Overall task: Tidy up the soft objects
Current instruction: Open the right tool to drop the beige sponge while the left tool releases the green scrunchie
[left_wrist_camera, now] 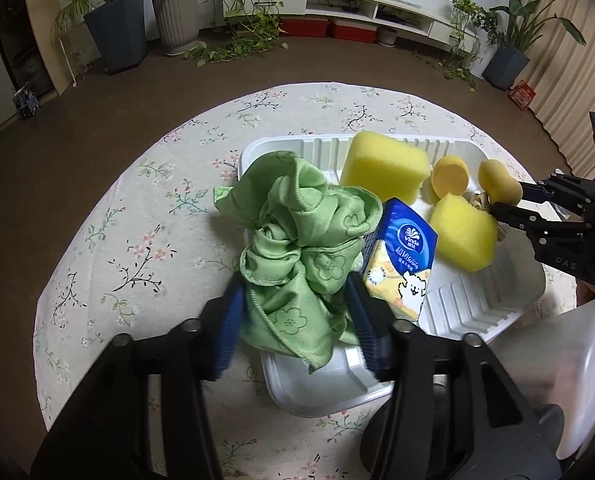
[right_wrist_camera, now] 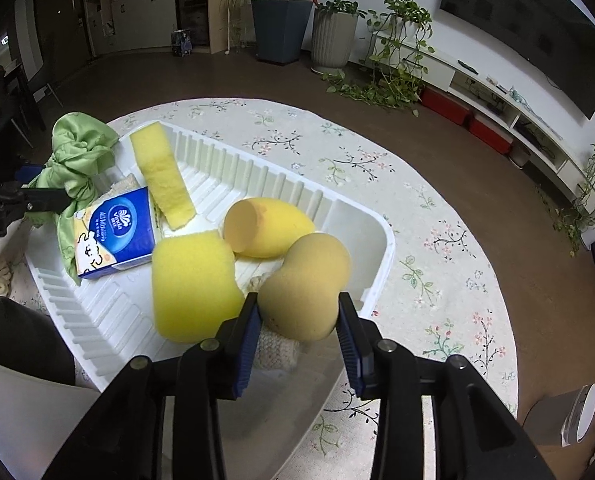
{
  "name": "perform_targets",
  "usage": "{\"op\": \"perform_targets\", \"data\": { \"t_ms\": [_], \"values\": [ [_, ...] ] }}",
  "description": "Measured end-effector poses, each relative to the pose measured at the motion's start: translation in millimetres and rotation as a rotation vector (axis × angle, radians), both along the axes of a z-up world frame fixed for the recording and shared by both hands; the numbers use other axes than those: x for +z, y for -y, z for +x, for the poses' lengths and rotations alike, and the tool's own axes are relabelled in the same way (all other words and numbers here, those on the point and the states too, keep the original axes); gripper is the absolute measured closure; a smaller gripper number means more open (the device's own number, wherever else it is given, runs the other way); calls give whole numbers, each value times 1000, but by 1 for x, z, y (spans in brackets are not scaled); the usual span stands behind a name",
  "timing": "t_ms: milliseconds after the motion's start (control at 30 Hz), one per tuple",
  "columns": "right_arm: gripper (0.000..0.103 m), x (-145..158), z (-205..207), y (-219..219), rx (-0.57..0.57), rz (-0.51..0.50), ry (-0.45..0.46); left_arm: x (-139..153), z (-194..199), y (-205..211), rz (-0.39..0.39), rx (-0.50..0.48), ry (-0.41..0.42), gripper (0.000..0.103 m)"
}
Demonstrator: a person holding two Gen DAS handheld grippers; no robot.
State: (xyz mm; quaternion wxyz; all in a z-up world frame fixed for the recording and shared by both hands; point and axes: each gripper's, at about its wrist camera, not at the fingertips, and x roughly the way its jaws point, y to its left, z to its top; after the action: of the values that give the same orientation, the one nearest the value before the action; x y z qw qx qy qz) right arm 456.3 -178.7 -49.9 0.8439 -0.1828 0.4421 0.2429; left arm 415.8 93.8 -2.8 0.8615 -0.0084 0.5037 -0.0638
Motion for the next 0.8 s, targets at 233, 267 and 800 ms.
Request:
{"op": "perform_targets", "data": {
  "t_ms": [233, 267, 800],
  "values": [
    [51, 3, -2, 6, -13, 14, 8, 9, -5, 3, -16, 4, 29, 24],
    [46, 4, -3, 8, -17, 21, 12, 11, -6, 2, -19, 4, 33, 24],
    [22, 40, -55, 63, -104, 151, 77, 53, -76, -27, -111, 73, 135, 6]
  ]
}}
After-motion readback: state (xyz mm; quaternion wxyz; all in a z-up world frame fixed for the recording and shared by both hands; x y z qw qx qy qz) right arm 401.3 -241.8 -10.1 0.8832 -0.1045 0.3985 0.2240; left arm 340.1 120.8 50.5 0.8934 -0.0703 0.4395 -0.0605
